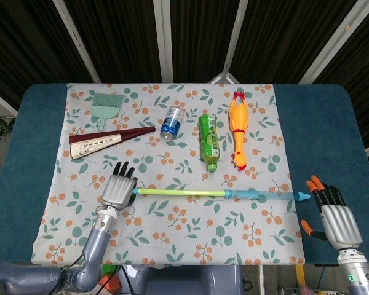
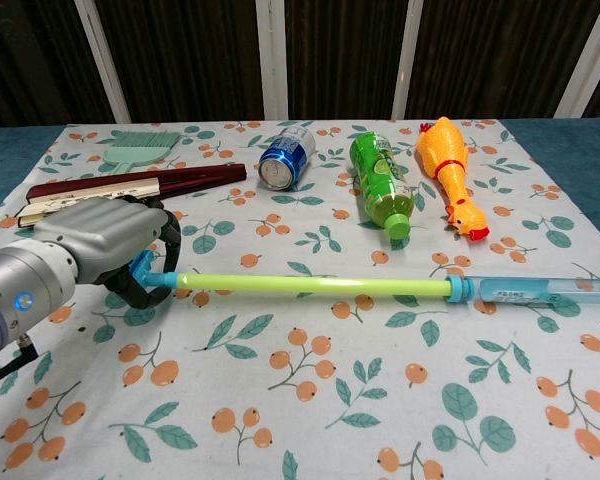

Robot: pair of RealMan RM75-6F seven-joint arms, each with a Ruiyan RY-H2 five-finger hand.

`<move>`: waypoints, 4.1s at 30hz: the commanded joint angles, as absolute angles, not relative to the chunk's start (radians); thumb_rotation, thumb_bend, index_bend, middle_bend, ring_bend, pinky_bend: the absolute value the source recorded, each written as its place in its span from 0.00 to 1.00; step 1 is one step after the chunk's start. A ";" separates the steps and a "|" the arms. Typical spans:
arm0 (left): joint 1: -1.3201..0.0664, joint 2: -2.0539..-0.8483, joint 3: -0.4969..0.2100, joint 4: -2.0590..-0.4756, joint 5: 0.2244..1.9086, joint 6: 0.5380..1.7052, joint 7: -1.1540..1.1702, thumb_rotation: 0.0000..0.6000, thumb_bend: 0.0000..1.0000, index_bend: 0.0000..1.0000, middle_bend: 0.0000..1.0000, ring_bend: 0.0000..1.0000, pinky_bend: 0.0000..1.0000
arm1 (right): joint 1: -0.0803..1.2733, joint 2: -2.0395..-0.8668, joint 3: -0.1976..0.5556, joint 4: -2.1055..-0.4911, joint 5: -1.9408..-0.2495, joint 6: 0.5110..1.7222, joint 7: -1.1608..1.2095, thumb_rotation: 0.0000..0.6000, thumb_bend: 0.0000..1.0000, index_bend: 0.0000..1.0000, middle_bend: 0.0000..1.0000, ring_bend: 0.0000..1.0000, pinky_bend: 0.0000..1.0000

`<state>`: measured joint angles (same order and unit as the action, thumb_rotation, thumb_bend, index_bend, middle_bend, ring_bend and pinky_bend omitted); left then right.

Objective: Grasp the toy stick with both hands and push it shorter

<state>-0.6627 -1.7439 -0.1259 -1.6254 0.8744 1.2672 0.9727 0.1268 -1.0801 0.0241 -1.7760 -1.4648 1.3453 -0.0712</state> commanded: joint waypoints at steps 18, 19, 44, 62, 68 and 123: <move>-0.636 -1.624 -0.086 -1.757 0.913 1.291 0.954 1.00 0.55 0.59 0.16 0.00 0.00 | 0.342 -1.335 0.167 -1.860 -1.110 1.173 -0.512 1.00 0.34 0.19 0.00 0.00 0.00; -0.635 -1.619 -0.085 -1.760 0.915 1.292 0.952 1.00 0.55 0.59 0.16 0.00 0.00 | 0.348 -1.344 0.170 -1.856 -1.089 1.176 -0.532 1.00 0.34 0.19 0.00 0.00 0.00; -0.593 -1.485 -0.051 -1.805 0.944 1.288 0.869 1.00 0.55 0.59 0.16 0.00 0.00 | 0.369 -1.416 0.160 -1.656 -0.897 1.193 -0.583 1.00 0.34 0.36 0.08 0.00 0.00; -0.597 -1.469 -0.053 -1.809 0.943 1.284 0.876 1.00 0.55 0.59 0.16 0.00 0.00 | 0.404 -1.447 0.162 -1.584 -0.841 1.148 -0.582 1.00 0.34 0.38 0.09 0.00 0.00; -0.597 -1.469 -0.051 -1.805 0.941 1.284 0.880 1.00 0.55 0.59 0.16 0.00 0.00 | 0.410 -1.460 0.155 -1.560 -0.831 1.139 -0.581 1.00 0.34 0.45 0.11 0.00 0.00; -0.617 -1.491 -0.067 -1.855 0.948 1.295 0.903 1.00 0.55 0.59 0.16 0.00 0.00 | 0.459 -1.469 0.144 -1.702 -0.861 1.237 -0.679 1.00 0.34 0.75 0.26 0.00 0.00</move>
